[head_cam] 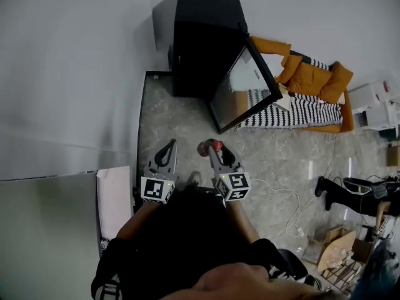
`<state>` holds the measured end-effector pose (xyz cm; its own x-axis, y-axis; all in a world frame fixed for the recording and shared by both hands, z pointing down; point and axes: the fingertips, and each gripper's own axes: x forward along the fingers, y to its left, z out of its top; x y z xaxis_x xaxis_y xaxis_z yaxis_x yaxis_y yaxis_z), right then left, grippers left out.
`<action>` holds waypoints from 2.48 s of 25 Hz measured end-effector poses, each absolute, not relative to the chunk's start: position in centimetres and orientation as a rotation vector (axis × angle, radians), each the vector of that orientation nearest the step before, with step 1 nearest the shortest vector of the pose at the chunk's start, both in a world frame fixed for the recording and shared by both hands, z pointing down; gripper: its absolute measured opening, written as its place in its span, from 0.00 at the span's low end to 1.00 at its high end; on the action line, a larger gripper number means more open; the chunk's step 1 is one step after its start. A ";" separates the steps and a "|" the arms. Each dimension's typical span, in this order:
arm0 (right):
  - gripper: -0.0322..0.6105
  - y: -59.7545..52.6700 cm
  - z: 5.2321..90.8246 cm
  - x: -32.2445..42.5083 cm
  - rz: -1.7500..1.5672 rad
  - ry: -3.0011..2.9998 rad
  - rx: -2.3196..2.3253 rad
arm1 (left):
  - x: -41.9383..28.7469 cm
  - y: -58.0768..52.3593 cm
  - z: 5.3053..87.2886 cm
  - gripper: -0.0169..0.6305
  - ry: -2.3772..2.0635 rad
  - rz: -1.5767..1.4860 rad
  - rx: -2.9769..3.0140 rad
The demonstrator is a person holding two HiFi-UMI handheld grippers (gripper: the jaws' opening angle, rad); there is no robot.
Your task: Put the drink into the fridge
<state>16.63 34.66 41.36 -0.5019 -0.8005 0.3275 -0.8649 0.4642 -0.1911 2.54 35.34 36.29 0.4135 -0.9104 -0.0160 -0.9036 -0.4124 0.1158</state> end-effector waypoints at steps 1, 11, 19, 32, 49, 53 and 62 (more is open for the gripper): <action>0.25 34.7 41.3 16.5 0.499 -2.520 1.454 | 2.4 35.4 36.3 0.03 -1.651 -0.110 2.565; 0.25 34.2 40.6 14.4 0.466 -2.515 1.482 | -0.3 35.0 35.4 0.03 -1.655 -0.114 2.563; 0.25 33.9 40.4 11.8 0.488 -2.503 1.545 | -3.0 35.0 36.6 0.03 -1.589 -0.123 2.604; 0.25 31.4 41.4 10.6 0.494 -2.496 1.550 | -3.3 33.2 37.9 0.03 -1.537 -0.076 2.595; 0.25 19.6 41.9 13.4 0.471 -2.539 1.465 | 1.0 21.3 37.8 0.03 -1.566 -0.013 2.548; 0.25 16.3 41.9 14.6 0.454 -2.547 1.439 | 2.3 17.7 37.1 0.03 -1.620 -0.051 2.551; 0.25 10.4 42.7 17.3 0.462 -2.559 1.365 | 5.0 12.1 37.2 0.03 -1.688 -0.024 2.512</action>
<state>17.26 10.43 42.70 -0.5517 -0.7693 0.3222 -0.8334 0.5236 -0.1768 4.99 12.07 37.15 0.3801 -0.9236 0.0506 -0.9217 -0.3736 0.1041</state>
